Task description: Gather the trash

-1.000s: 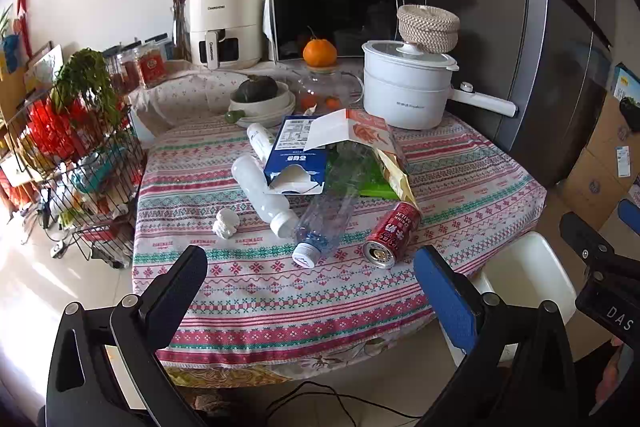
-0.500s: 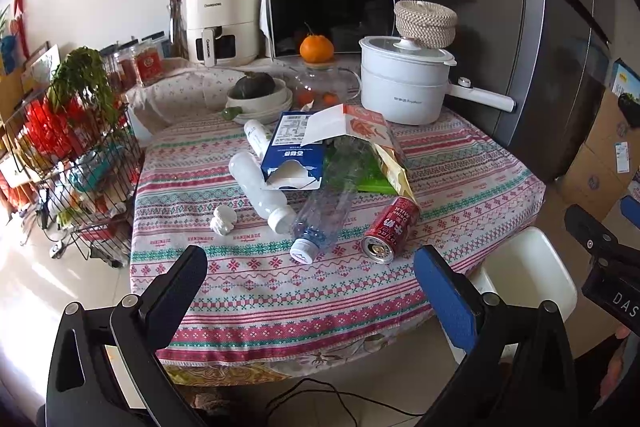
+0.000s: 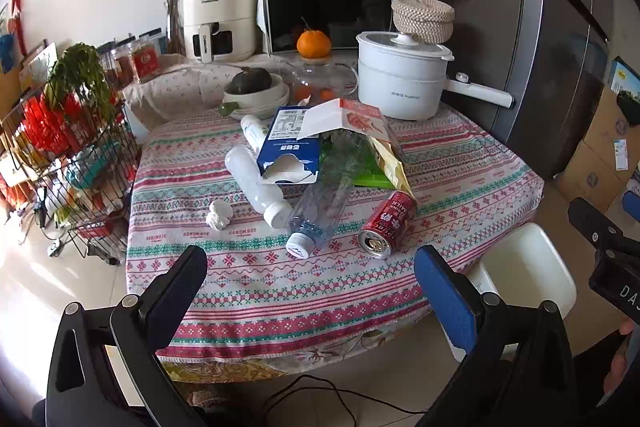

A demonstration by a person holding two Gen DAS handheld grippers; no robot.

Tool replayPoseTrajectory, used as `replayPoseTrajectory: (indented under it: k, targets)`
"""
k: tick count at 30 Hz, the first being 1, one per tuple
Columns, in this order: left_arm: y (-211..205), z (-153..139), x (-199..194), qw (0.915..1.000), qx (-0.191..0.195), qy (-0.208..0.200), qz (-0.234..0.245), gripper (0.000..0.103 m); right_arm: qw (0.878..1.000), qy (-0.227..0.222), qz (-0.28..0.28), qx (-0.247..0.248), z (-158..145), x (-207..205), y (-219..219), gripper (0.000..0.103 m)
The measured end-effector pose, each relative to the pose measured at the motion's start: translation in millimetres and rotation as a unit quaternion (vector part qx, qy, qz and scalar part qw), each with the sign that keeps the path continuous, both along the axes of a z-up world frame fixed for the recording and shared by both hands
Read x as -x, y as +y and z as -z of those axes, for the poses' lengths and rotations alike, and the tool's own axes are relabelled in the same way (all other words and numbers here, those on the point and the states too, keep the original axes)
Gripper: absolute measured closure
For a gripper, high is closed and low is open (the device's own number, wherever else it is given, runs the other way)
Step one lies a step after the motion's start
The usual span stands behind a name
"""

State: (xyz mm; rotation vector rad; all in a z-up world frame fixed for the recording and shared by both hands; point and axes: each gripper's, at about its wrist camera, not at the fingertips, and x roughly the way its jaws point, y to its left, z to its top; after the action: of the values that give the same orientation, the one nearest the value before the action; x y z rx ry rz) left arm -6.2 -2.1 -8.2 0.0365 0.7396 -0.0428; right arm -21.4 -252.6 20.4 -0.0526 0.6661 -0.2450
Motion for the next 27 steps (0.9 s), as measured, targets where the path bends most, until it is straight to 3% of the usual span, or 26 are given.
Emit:
replayPoseTrajectory:
  k: [27]
  targets:
    - [4.0, 2.9, 0.8, 1.0000, -0.003, -0.001, -0.002, 0.000, 1.000, 0.003, -0.003, 0.003, 1.8, -0.9, 3.2, 0.000]
